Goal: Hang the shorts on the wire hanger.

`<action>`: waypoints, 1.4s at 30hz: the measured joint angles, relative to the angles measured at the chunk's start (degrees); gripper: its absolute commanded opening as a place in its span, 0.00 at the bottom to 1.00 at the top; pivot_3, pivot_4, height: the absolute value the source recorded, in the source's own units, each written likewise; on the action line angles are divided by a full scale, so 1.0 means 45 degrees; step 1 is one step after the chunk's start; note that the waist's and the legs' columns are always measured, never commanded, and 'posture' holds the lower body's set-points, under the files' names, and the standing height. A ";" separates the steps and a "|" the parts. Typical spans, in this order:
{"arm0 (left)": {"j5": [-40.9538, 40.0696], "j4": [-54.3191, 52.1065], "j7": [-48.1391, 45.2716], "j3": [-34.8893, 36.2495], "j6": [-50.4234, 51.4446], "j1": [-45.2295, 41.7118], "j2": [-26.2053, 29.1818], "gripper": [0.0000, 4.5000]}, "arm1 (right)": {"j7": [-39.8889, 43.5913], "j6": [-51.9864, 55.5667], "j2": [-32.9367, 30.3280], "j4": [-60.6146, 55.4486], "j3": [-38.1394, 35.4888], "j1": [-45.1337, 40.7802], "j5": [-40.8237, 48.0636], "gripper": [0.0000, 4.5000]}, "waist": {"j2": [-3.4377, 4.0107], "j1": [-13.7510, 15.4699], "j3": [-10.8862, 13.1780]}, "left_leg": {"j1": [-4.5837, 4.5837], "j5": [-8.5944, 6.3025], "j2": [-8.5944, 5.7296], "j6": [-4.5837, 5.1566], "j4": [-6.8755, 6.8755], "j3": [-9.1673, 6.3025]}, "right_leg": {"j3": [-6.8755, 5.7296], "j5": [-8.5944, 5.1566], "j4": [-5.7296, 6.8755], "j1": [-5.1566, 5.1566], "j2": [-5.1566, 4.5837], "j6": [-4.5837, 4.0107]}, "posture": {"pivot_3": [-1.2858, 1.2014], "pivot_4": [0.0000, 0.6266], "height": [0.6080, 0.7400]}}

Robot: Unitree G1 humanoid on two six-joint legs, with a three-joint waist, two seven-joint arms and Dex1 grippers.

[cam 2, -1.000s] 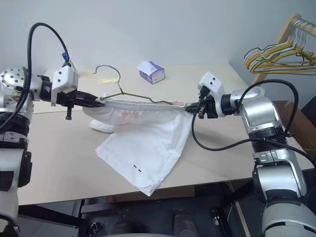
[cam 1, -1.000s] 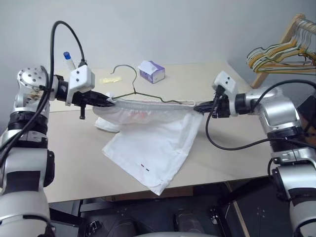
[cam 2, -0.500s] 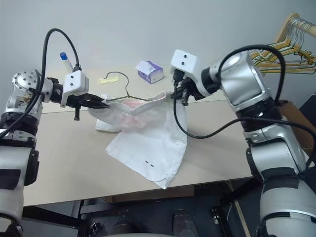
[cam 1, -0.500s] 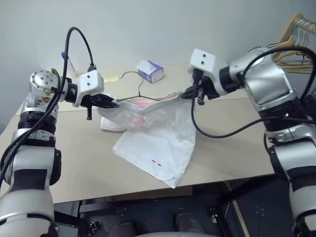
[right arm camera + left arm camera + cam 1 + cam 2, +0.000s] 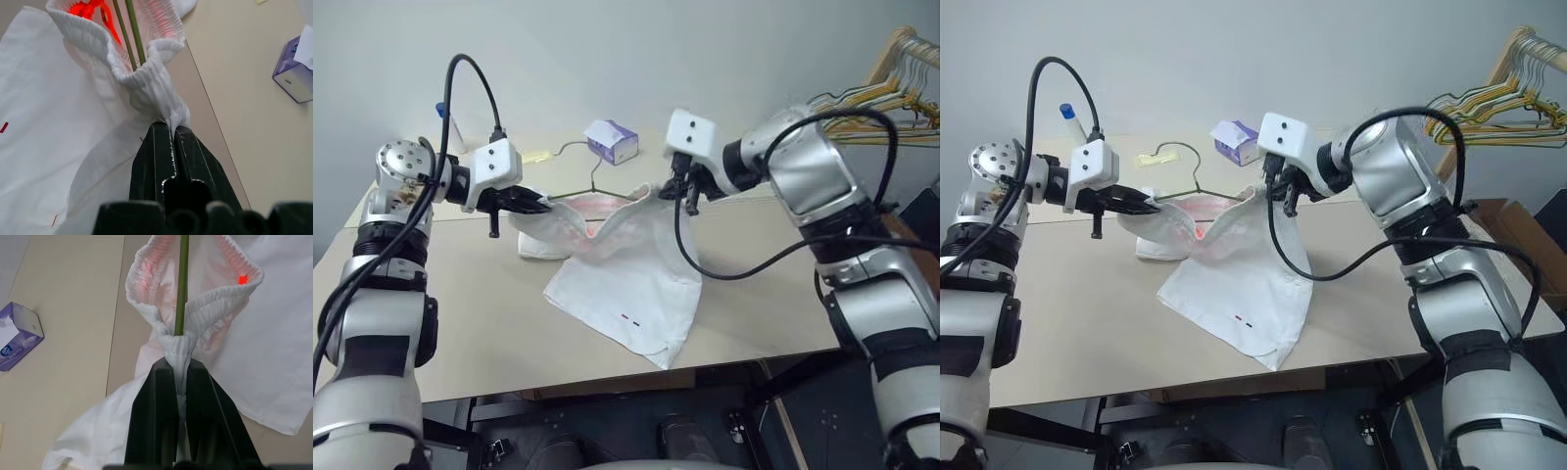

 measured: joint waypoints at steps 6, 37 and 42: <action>-0.0083 -0.0008 -0.0040 0.0151 0.0021 0.0000 -0.0034 0.00 | -0.0070 -0.0667 0.0116 0.0266 -0.0043 0.0164 -0.0126 0.58 | 0.0000 -0.0014 0.0000 | -0.0002 0.0000 0.0000 0.0000 0.0000 0.0000 | -0.0001 0.0000 0.0000 0.0001 0.0000 0.0000 | 0.49 0.00 1.00; -0.0610 -0.0414 -0.0696 0.0530 0.0282 0.0234 -0.0044 0.00 | 0.0864 -0.1824 0.0585 0.1690 -0.1156 0.1136 0.0672 0.03 | 0.0000 -0.0034 0.0000 | 0.0006 0.0000 0.0000 -0.0001 0.0000 -0.0001 | 0.0001 0.0000 -0.0001 0.0008 0.0000 0.0000 | 0.49 0.00 1.00; -0.0804 -0.0407 -0.0387 0.0869 0.0321 0.0247 -0.0217 0.35 | 0.0902 -0.1817 0.0574 0.1551 -0.1276 0.1200 0.0730 0.02 | 0.0000 -0.0034 0.0000 | 0.0007 0.0000 0.0000 -0.0001 0.0000 -0.0001 | 0.0001 0.0000 -0.0003 0.0008 0.0000 0.0000 | 0.49 0.00 1.00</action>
